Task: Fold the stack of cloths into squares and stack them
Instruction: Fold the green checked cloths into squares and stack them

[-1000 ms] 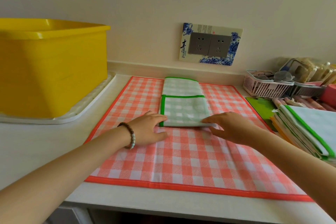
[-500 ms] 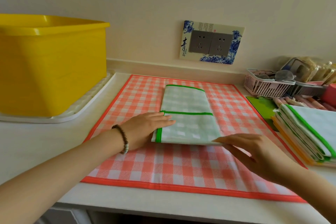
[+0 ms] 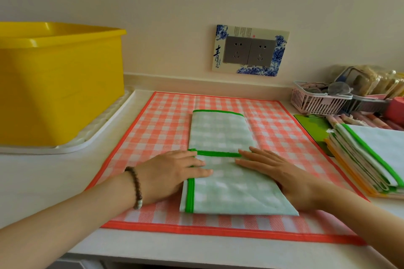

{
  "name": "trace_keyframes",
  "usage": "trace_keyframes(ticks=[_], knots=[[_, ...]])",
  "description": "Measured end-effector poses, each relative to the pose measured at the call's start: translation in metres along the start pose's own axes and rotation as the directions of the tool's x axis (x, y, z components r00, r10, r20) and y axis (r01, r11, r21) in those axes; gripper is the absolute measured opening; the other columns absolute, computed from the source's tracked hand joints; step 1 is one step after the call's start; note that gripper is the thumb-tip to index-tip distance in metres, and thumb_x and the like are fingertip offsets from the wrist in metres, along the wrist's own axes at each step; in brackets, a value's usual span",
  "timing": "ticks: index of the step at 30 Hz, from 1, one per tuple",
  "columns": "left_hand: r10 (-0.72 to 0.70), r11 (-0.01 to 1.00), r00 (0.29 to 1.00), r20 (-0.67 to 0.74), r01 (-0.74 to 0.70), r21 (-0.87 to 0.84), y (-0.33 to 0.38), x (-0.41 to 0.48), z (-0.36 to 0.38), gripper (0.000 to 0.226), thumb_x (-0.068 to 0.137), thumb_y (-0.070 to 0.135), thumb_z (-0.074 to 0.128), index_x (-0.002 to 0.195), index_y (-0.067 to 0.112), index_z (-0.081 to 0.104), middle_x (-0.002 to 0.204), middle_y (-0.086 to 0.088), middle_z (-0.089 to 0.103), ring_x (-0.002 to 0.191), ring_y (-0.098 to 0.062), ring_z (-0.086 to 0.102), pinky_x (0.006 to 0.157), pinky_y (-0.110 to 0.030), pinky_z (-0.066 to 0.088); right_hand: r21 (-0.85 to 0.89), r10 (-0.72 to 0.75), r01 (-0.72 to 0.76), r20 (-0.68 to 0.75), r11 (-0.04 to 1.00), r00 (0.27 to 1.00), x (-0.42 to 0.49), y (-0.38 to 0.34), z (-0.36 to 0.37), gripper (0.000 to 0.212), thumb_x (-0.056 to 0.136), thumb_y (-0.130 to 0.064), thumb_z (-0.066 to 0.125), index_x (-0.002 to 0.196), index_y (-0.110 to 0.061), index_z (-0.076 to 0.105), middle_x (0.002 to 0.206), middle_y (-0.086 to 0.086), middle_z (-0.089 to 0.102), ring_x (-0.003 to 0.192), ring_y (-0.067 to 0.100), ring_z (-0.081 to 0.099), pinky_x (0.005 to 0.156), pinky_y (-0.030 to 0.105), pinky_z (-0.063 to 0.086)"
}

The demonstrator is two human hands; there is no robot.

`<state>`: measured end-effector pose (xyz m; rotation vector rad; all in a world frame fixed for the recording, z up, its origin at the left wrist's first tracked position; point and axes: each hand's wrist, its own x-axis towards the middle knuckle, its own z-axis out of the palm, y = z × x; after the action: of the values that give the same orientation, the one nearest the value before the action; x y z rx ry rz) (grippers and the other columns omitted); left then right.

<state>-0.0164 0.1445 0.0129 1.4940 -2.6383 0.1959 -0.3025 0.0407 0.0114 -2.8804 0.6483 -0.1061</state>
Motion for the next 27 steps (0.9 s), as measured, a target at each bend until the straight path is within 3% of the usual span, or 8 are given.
trace_keyframes(ticks=[2,6,10,13,16,18,21,27], knots=[[-0.047,0.994,0.992,0.119,0.058,-0.090,-0.003,0.000,0.003,0.059,0.097,0.025,0.046,0.145,0.043,0.016,0.155,0.017,0.011,0.138,0.001,-0.003,0.107,-0.013,-0.006,-0.022,-0.002,0.003,0.019,1.000,1.000,0.001,0.002,0.002,0.070,0.082,-0.069,0.040,0.141,-0.057,0.006,0.153,-0.031,0.003,0.143,-0.004,-0.006,0.120,0.037,0.005],[-0.116,0.982,0.978,0.173,0.139,-0.127,-0.006,0.000,0.008,0.066,0.095,0.034,0.046,0.146,0.044,0.005,0.155,0.017,-0.008,0.142,0.000,-0.005,0.108,-0.012,-0.006,-0.001,0.016,-0.016,0.032,1.000,0.999,-0.005,0.006,0.003,0.066,0.084,-0.067,0.040,0.141,-0.058,0.006,0.151,-0.034,0.002,0.142,-0.006,-0.006,0.119,0.032,0.004],[-0.167,0.979,0.978,0.122,0.179,-0.100,-0.010,0.007,0.011,0.063,0.096,0.030,0.045,0.148,0.038,0.010,0.156,0.016,0.007,0.142,0.000,0.008,0.107,-0.010,0.002,0.007,0.055,-0.056,0.019,0.998,0.998,-0.005,0.008,0.001,0.063,0.086,-0.063,0.041,0.140,-0.059,0.010,0.150,-0.035,0.007,0.141,-0.009,0.000,0.117,0.025,0.005],[-0.245,0.949,0.969,0.021,0.244,-0.200,-0.016,0.015,0.010,0.052,0.096,0.011,0.045,0.142,0.032,0.036,0.147,0.013,0.037,0.134,-0.004,0.033,0.104,-0.010,0.020,0.113,0.113,-0.109,-0.025,0.988,0.993,-0.003,0.007,-0.004,0.054,0.087,-0.051,0.047,0.137,-0.056,0.027,0.147,-0.030,0.027,0.135,-0.012,0.022,0.114,0.019,0.019],[-0.373,0.849,0.927,-0.034,0.327,-0.414,-0.021,0.024,0.005,0.030,0.093,0.010,0.053,0.121,0.019,0.063,0.118,0.008,0.062,0.108,-0.007,0.058,0.085,-0.002,0.035,0.322,0.280,-0.220,-0.154,0.921,0.948,0.004,0.002,-0.011,0.032,0.094,-0.018,0.053,0.115,-0.042,0.050,0.118,-0.025,0.052,0.094,-0.021,0.053,0.082,-0.001,0.036],[-0.477,0.770,0.878,-0.037,0.398,-0.499,-0.025,0.031,0.002,0.023,0.090,0.030,0.059,0.101,0.013,0.071,0.100,0.003,0.070,0.088,-0.010,0.064,0.076,-0.009,0.044,0.417,0.396,-0.297,-0.172,0.859,0.902,0.015,0.008,-0.013,0.017,0.094,-0.016,0.052,0.100,-0.026,0.064,0.099,-0.017,0.066,0.082,-0.005,0.062,0.072,0.009,0.043],[-0.572,0.684,0.818,-0.063,0.433,-0.587,-0.033,0.039,0.006,0.027,0.084,0.040,0.064,0.090,0.014,0.071,0.084,0.006,0.070,0.079,-0.008,0.066,0.074,-0.019,0.051,0.582,0.482,-0.274,-0.237,0.766,0.844,0.029,0.016,-0.011,0.016,0.089,-0.016,0.060,0.079,-0.028,0.066,0.064,-0.024,0.068,0.060,-0.009,0.060,0.057,0.007,0.042],[-0.674,0.495,0.735,-0.072,0.377,-0.783,-0.041,0.051,0.016,0.014,0.080,0.024,0.073,0.085,0.014,0.066,0.074,0.002,0.069,0.065,-0.011,0.066,0.062,-0.028,0.055,0.755,0.647,-0.260,-0.272,0.603,0.712,0.049,0.027,-0.001,0.010,0.080,-0.015,0.072,0.087,-0.014,0.064,0.073,0.001,0.069,0.047,-0.005,0.054,0.046,0.010,0.043]])
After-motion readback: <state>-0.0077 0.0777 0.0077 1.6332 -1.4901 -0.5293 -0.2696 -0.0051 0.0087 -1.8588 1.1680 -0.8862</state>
